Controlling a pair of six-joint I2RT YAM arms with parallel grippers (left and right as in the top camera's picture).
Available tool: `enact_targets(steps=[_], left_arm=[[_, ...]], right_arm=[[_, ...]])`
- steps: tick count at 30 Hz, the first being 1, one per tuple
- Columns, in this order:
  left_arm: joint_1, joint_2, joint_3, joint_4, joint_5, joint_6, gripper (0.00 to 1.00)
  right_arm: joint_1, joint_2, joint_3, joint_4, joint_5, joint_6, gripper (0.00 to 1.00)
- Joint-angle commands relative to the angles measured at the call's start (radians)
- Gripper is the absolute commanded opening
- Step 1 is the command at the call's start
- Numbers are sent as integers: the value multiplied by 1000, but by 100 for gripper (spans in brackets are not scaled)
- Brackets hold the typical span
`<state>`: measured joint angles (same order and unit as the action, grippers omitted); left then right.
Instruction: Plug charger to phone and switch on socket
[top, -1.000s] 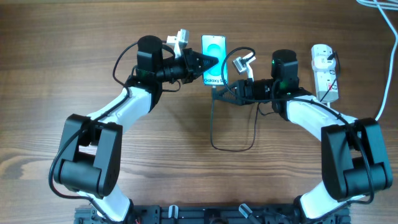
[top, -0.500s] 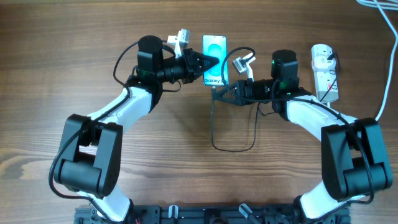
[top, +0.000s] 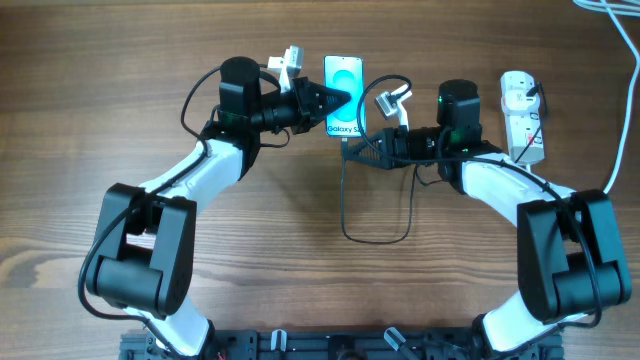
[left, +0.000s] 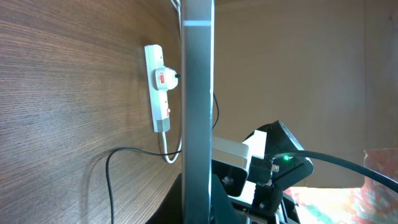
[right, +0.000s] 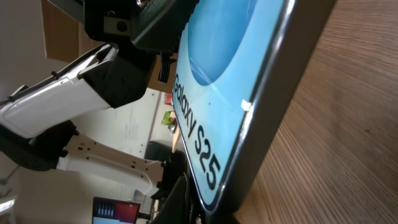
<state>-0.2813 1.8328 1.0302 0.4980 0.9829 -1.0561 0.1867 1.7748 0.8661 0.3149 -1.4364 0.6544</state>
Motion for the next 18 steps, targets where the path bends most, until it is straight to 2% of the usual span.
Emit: enact_targets(steps=[1, 18], left_arm=[[3, 0, 18, 8, 33, 9, 4], [3, 0, 18, 8, 29, 9, 4]], right_arm=[[-11, 19, -1, 3, -13, 0, 4], [-11, 19, -1, 14, -24, 0, 4]])
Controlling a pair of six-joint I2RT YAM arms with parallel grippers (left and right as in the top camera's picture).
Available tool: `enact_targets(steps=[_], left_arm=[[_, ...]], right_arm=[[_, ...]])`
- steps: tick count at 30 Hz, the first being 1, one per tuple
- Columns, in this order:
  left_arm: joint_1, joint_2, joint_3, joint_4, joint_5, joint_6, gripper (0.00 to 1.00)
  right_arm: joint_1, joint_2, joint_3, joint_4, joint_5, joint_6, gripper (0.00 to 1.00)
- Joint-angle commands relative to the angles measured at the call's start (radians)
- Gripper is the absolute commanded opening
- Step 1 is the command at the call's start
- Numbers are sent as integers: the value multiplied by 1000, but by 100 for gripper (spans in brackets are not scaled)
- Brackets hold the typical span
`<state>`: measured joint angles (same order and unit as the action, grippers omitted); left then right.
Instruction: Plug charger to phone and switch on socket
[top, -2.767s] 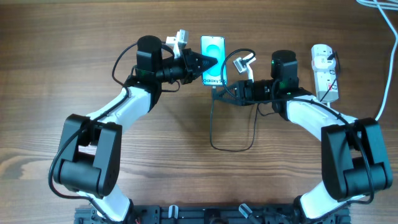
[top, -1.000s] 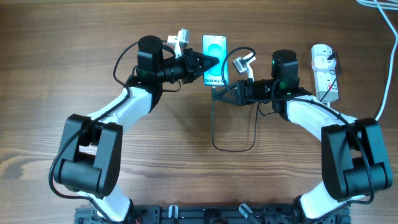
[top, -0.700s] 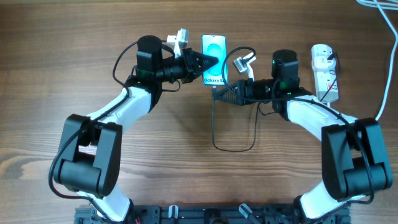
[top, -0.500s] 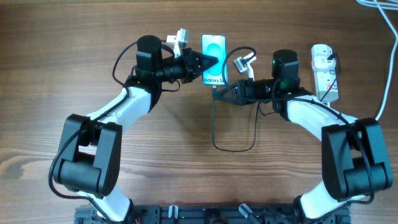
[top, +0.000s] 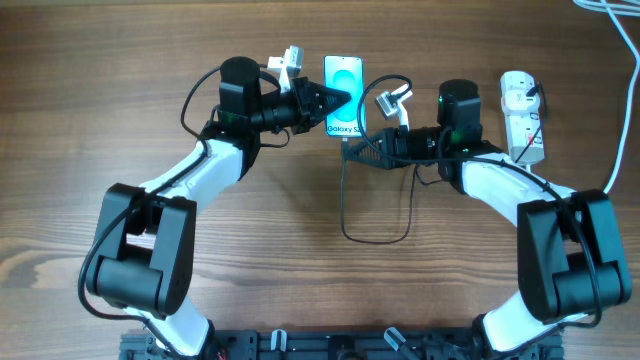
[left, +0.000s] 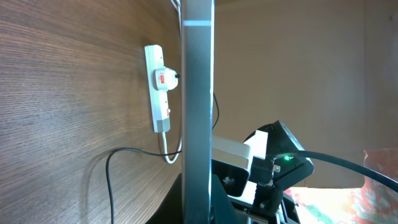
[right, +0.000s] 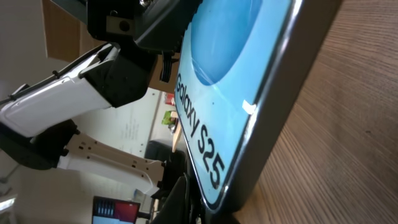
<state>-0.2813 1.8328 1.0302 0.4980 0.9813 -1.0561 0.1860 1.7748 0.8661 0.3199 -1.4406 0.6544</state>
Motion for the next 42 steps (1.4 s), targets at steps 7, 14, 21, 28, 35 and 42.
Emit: enact_targets(steps=[7, 14, 21, 28, 35, 42], left_arm=[[3, 0, 18, 8, 31, 9, 4], [3, 0, 18, 8, 32, 10, 4], [2, 0, 18, 7, 52, 31, 4], [2, 0, 18, 7, 63, 32, 4], [2, 0, 18, 8, 65, 32, 4], [2, 0, 18, 8, 46, 32, 4]], right_arm=[[-10, 19, -1, 9, -7, 4, 4], [-10, 19, -1, 10, 12, 26, 4], [-10, 19, -1, 21, 19, 35, 4], [-10, 19, -1, 63, 31, 77, 4], [-10, 19, -1, 61, 28, 83, 4], [-10, 19, -1, 34, 2, 81, 4]])
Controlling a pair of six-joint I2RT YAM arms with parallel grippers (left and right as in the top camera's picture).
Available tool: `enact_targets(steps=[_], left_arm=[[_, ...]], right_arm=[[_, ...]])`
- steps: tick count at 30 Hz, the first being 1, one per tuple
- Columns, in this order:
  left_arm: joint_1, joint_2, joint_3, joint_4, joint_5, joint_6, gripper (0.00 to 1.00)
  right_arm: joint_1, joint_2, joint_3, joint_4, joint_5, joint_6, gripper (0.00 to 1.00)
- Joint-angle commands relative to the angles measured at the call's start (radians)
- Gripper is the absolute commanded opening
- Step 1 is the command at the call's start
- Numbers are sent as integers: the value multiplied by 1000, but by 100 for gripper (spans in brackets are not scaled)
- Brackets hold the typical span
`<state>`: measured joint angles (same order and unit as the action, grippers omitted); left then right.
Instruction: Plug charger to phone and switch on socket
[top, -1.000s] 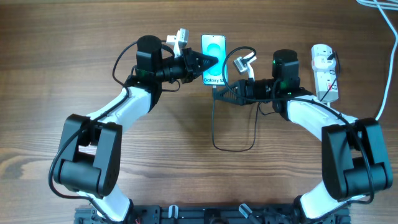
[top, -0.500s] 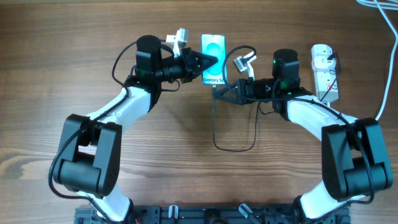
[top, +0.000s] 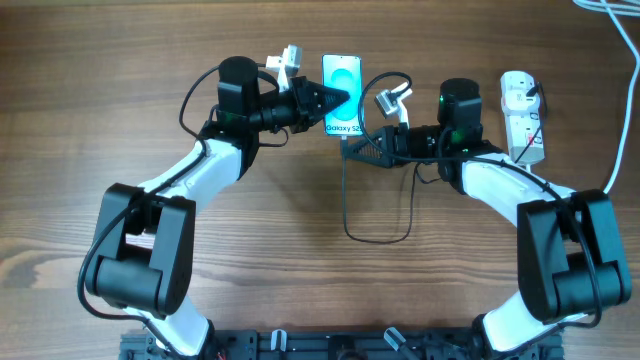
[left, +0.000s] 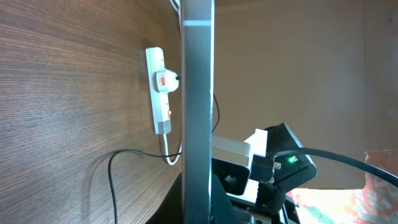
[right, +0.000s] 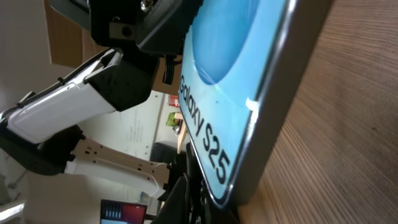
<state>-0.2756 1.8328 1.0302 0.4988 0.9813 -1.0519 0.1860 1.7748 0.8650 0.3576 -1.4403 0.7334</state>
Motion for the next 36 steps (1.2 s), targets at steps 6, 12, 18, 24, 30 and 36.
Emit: enact_targets(steps=[6, 12, 18, 24, 30, 36], left_arm=[[-4, 0, 18, 7, 46, 27, 4], [-4, 0, 18, 7, 46, 27, 4], [-4, 0, 18, 7, 46, 27, 4], [-4, 0, 18, 7, 46, 27, 4], [-4, 0, 18, 7, 53, 27, 4], [-4, 0, 18, 7, 66, 27, 4]], right_arm=[[-10, 19, 0, -4, 2, 3, 4], [-10, 19, 0, -14, -2, 11, 4], [-10, 19, 0, -14, -1, 29, 4], [-10, 19, 0, -14, -3, 38, 4], [-10, 19, 0, -14, -6, 48, 4], [-10, 19, 0, -14, -5, 56, 4]])
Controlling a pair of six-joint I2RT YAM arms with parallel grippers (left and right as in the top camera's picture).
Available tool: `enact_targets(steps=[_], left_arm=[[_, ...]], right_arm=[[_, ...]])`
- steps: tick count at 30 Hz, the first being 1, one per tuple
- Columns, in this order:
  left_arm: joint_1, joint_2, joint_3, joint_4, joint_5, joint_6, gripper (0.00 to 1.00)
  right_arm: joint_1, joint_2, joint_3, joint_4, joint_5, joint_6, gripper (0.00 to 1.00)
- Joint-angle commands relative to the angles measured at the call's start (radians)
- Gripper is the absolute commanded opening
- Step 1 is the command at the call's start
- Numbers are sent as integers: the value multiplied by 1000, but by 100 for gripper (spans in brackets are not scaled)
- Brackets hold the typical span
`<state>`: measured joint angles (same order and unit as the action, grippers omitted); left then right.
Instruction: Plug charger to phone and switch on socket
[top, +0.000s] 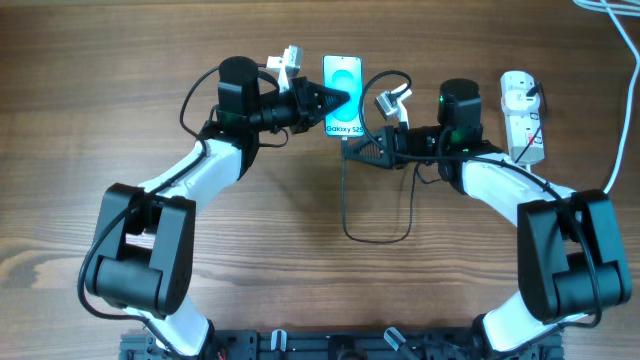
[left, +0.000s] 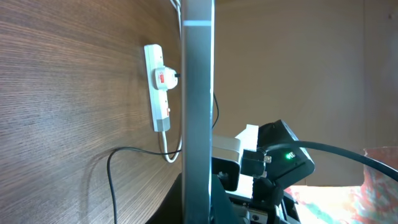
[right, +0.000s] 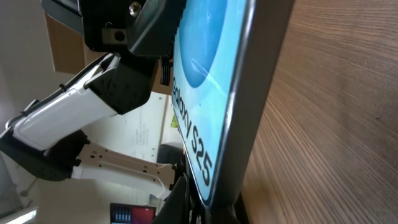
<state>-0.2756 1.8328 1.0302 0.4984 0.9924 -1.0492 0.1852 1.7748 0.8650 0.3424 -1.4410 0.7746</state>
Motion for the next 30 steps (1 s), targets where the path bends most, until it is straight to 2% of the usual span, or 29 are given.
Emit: enact_targets(steps=[1, 30], left_arm=[[-4, 0, 18, 8, 60, 25, 4], [-37, 0, 18, 6, 142, 46, 4]], right_arm=[[-9, 19, 0, 1, 0, 16, 4], [-9, 19, 0, 40, 54, 32, 4]])
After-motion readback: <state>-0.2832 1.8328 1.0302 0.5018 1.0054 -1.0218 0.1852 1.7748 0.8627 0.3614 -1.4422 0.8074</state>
